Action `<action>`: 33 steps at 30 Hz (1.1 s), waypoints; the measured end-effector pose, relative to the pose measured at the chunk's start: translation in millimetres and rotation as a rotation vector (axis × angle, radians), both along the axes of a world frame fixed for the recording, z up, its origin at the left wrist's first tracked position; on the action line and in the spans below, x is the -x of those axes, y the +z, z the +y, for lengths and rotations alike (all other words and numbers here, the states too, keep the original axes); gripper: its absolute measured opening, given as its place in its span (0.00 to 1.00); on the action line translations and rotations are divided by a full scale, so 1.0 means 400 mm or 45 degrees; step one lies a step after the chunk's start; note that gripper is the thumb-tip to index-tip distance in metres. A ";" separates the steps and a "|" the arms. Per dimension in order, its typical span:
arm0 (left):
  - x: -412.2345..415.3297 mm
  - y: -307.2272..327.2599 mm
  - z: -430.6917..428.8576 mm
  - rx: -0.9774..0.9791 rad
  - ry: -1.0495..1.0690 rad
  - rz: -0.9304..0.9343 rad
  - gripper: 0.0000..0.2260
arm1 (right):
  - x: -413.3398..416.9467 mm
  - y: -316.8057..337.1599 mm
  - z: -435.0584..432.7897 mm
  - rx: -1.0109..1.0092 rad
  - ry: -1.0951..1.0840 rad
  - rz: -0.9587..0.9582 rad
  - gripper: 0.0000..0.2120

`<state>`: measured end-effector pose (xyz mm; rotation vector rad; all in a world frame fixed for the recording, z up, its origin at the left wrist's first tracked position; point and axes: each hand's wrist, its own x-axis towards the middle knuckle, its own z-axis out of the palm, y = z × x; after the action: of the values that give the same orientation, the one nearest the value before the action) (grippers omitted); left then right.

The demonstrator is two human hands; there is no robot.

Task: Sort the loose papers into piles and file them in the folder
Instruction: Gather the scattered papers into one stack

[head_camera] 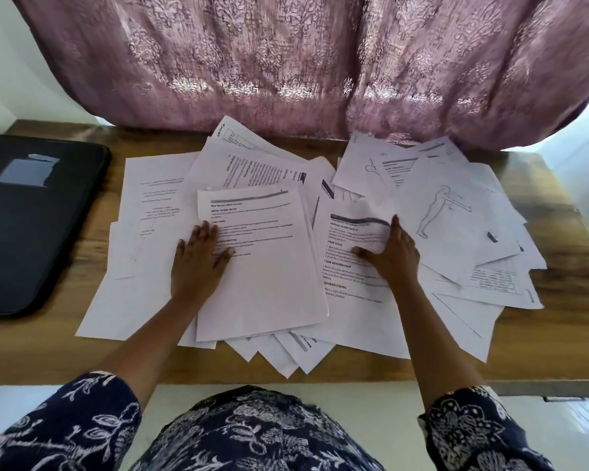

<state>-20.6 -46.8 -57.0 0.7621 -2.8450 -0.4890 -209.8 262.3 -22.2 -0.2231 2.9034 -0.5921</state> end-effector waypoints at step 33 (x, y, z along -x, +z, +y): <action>-0.003 0.009 0.002 -0.066 0.034 0.051 0.25 | 0.255 0.330 -0.185 1.206 0.541 -0.689 0.21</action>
<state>-19.3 -45.9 -53.2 0.7889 -2.7918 -0.5691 -311.9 188.3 109.9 -0.6417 1.7974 -1.5799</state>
